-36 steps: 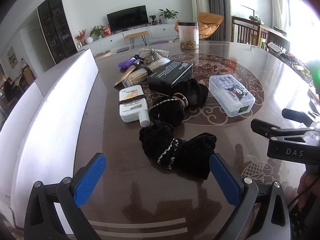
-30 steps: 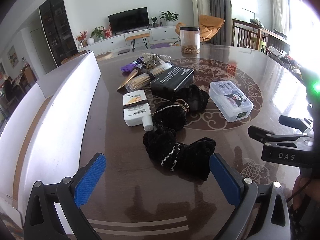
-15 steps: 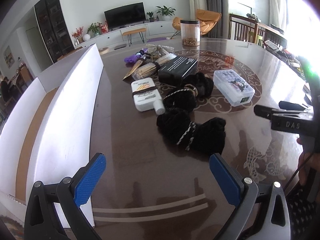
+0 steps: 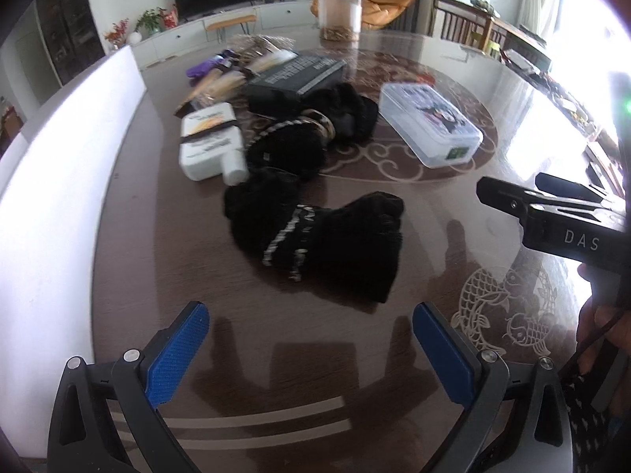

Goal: Organize objects

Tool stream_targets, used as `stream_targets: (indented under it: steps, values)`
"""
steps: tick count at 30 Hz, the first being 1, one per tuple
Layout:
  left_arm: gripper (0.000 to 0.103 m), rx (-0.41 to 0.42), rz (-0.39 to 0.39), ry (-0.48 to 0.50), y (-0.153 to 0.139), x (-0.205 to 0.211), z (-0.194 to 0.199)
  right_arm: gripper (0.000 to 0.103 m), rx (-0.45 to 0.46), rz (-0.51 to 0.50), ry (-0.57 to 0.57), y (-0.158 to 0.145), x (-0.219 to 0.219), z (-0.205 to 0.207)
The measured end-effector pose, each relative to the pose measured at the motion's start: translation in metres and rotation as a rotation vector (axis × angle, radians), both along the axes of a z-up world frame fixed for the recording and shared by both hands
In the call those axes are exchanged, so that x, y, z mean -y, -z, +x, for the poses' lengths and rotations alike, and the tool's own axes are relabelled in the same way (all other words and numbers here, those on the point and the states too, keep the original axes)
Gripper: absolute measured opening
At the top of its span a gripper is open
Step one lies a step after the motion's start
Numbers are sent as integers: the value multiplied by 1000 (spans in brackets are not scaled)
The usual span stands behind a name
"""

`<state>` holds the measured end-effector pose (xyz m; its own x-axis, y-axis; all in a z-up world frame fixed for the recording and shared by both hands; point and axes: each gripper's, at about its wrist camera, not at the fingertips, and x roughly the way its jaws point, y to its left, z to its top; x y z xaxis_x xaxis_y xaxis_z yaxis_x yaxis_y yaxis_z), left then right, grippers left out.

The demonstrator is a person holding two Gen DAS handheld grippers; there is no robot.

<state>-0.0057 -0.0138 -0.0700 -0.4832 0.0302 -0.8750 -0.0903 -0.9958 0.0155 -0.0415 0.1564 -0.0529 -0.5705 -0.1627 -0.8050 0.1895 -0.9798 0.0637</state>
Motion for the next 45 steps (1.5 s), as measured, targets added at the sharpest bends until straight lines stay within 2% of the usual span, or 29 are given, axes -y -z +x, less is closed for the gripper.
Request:
stream_targets:
  steps: [1, 4, 8, 12, 18, 24, 28, 35, 45]
  values:
    - [103, 32, 9, 13, 4, -3, -6, 103, 8, 0, 6, 2, -1, -1]
    - [103, 38, 15, 6, 4, -11, -19, 103, 28, 7, 28, 6, -5, -3]
    - [103, 21, 18, -27, 3, -18, -46, 103, 30, 27, 93, 7, -15, -4]
    - [103, 11, 18, -63, 2, -29, -81, 103, 42, 4, 157, 9, -29, -6]
    - [103, 15, 17, -42, 1, -39, -110, 103, 44, 30, 163, 9, -28, -7]
    - [103, 48, 13, 20, 0, -25, -97, 103, 46, 66, 160, 12, -24, -8]
    - [103, 13, 16, 58, 1, -19, -80, 103, 44, 76, 156, 12, -21, -9]
    - [103, -78, 27, 40, 3, -18, -66, 103, 34, 77, 160, 14, -20, -8]
    - [103, -87, 26, 38, 5, -19, -74, 103, 23, 76, 164, 14, -18, -8]
